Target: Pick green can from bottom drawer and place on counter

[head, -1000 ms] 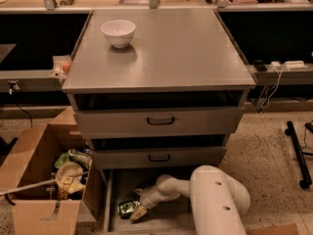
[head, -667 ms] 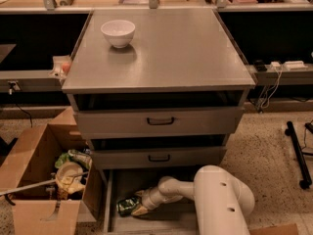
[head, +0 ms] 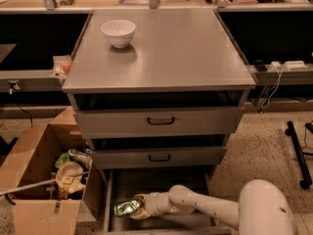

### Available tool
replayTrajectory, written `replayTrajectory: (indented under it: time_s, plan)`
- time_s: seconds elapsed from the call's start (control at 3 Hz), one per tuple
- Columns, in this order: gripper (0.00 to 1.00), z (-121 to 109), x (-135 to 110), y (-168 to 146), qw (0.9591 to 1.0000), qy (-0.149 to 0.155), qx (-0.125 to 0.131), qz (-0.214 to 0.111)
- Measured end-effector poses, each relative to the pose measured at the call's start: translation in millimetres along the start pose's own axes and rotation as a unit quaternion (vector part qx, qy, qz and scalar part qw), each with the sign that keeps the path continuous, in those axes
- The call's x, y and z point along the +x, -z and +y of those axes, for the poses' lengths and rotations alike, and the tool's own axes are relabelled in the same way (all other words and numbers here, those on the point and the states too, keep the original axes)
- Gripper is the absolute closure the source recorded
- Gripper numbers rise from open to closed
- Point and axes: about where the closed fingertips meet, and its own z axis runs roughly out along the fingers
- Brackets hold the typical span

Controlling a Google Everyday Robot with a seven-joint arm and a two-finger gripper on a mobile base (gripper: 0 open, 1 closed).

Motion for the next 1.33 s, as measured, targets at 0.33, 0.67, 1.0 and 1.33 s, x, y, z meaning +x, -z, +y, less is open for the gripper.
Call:
replayTrajectory:
  time_s: [0.33,0.67,1.0,1.33]
  plan:
    - [1.0,19.8,-40.5,42.3,0.9957,0.041,0.012,-0.083]
    - [1.0,14.9,-24.8,72.4,0.9945,0.043,0.04,-0.086]
    - [1.0,16.4,-48.7,82.7,0.9929,0.059,0.041,-0.094]
    - [1.0,21.2,-106.4,124.0,0.9881,0.096,0.052,-0.108]
